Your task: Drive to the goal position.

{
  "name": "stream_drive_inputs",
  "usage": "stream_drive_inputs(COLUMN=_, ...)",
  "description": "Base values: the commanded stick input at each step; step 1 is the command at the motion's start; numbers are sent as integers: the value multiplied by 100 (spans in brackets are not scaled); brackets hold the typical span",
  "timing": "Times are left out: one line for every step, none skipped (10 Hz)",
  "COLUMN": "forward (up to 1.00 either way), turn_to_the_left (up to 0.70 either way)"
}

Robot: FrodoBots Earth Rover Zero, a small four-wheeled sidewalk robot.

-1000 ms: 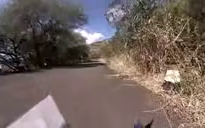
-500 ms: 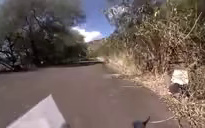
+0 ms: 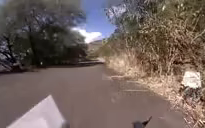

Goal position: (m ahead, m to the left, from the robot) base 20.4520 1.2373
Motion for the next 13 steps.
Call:
stream_drive_inputs(forward=50, turn_to_the_left=0)
stream_drive_inputs(forward=50, turn_to_the_left=0)
stream_drive_inputs(forward=50, turn_to_the_left=0)
stream_drive_inputs(forward=50, turn_to_the_left=0)
stream_drive_inputs(forward=50, turn_to_the_left=0)
stream_drive_inputs(forward=50, turn_to_the_left=0)
stream_drive_inputs(forward=50, turn_to_the_left=0)
stream_drive_inputs(forward=50, turn_to_the_left=-6)
stream_drive_inputs(forward=50, turn_to_the_left=-45)
stream_drive_inputs(forward=50, turn_to_the_left=-50)
stream_drive_inputs(forward=50, turn_to_the_left=-50)
stream_drive_inputs(forward=50, turn_to_the_left=-50)
stream_drive_inputs(forward=50, turn_to_the_left=-50)
